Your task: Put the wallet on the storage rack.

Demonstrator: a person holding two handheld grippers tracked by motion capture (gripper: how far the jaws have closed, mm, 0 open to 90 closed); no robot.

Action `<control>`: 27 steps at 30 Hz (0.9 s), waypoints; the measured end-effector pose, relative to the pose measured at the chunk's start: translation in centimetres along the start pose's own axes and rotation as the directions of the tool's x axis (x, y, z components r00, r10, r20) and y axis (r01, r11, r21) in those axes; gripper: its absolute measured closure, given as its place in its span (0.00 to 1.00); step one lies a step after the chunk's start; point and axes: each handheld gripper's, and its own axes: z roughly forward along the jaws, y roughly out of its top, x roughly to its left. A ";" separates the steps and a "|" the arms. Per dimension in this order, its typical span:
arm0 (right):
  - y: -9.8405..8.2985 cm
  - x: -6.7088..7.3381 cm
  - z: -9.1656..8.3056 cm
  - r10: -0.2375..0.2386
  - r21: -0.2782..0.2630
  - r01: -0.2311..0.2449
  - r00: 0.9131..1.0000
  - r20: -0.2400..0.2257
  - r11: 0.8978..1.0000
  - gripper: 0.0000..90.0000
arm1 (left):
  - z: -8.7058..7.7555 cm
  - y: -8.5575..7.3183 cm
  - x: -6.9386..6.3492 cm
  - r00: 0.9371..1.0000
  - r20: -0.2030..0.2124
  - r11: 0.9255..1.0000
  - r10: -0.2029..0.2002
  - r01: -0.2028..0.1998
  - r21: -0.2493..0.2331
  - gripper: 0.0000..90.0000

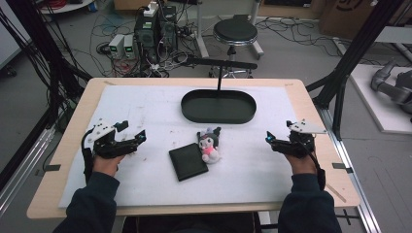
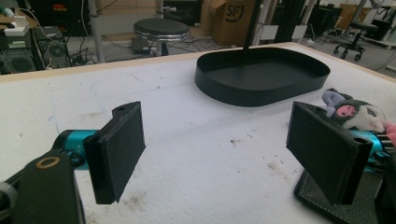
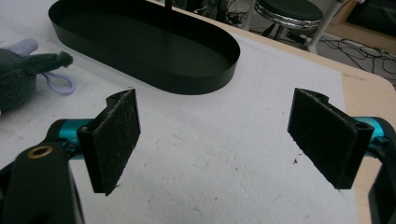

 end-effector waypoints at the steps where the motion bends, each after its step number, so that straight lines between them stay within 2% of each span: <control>1: 0.0 0.0 0.0 0.000 0.003 0.000 1.000 -0.002 1.000 0.19 | 0.0 0.0 0.0 1.000 0.000 1.000 -0.001 0.001 0.000 0.21; 9: -0.1 0.4 0.5 -0.014 0.021 0.014 1.000 -0.020 1.000 0.19 | 0.3 -0.2 -0.1 1.000 0.011 1.000 -0.007 0.007 0.016 0.22; 11: -0.1 0.4 0.6 -0.018 0.021 0.018 1.000 -0.023 1.000 0.19 | 0.5 -0.2 -0.3 1.000 0.024 1.000 -0.012 0.012 0.020 0.25; 15: -0.1 0.3 0.8 -0.016 0.024 0.017 0.999 -0.029 1.000 0.19 | 1.1 -0.4 -0.8 0.996 0.083 0.999 -0.009 0.005 0.048 0.30; 21: -0.3 0.3 0.9 -0.011 0.032 0.012 0.999 -0.033 0.999 0.19 | 1.7 -0.6 -1.6 0.991 0.130 0.996 0.002 -0.014 0.085 0.31; 22: -0.3 0.4 0.8 -0.013 0.032 0.014 0.999 -0.034 0.999 0.19 | 2.1 -0.8 -1.9 0.987 0.162 0.994 -0.002 -0.016 0.109 0.31; 23: -0.3 0.5 0.8 -0.021 0.032 0.022 0.999 -0.031 0.999 0.19 | 2.1 -0.8 -1.9 0.987 0.162 0.994 -0.002 -0.016 0.109 0.31; 24: -0.3 0.5 0.8 -0.025 0.033 0.026 0.999 -0.032 0.999 0.19 | 2.6 -0.9 -2.3 0.979 0.202 0.990 0.000 -0.029 0.141 0.31; 25: -0.3 0.6 0.8 -0.026 0.036 0.028 0.999 -0.033 0.999 0.19 | 2.6 -0.9 -2.3 0.979 0.202 0.990 0.000 -0.029 0.141 0.31; 26: -0.2 0.7 0.8 -0.030 0.034 0.031 0.999 -0.030 0.999 0.19 | 3.0 -1.2 -3.0 0.970 0.242 0.985 0.007 -0.049 0.167 0.31; 27: -0.2 0.7 0.8 -0.030 0.036 0.031 0.999 -0.029 0.999 0.19 | 3.2 -1.3 -3.4 0.966 0.260 0.982 0.017 -0.065 0.177 0.32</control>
